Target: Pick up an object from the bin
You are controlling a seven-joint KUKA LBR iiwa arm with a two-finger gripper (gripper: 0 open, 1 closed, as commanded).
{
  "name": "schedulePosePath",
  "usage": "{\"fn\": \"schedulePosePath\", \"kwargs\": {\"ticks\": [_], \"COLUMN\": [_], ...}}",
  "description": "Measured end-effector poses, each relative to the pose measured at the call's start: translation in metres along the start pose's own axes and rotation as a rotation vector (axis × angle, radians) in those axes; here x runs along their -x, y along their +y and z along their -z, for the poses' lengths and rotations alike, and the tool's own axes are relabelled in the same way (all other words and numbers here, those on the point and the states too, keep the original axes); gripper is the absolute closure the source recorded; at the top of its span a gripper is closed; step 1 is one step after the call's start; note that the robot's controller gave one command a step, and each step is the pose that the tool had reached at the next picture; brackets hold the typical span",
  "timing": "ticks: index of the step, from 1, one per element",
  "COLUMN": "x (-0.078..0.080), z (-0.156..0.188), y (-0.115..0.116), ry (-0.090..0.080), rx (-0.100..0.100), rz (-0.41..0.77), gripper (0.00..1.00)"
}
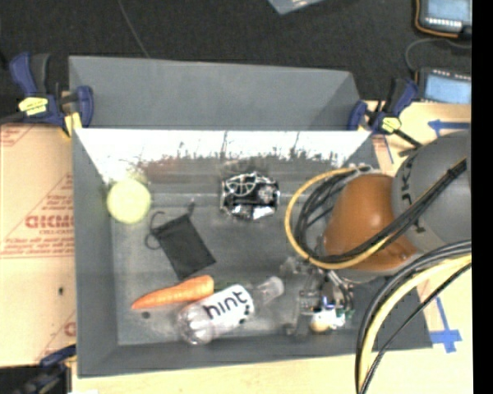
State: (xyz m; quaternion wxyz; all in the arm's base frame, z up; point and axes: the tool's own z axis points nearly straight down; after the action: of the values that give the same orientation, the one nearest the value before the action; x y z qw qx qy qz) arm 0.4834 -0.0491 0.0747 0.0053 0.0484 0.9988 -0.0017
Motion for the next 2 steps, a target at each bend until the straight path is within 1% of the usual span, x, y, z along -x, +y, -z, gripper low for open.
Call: {"fn": "schedulePosePath", "kwargs": {"ticks": [1, 2], "x": [0.018, 0.044], "z": [-0.004, 0.013], "y": [0.054, 0.082], "ry": [0.004, 0.000], "rx": [0.000, 0.005], "rz": [-0.020, -0.139], "gripper": [0.00, 0.00]}}
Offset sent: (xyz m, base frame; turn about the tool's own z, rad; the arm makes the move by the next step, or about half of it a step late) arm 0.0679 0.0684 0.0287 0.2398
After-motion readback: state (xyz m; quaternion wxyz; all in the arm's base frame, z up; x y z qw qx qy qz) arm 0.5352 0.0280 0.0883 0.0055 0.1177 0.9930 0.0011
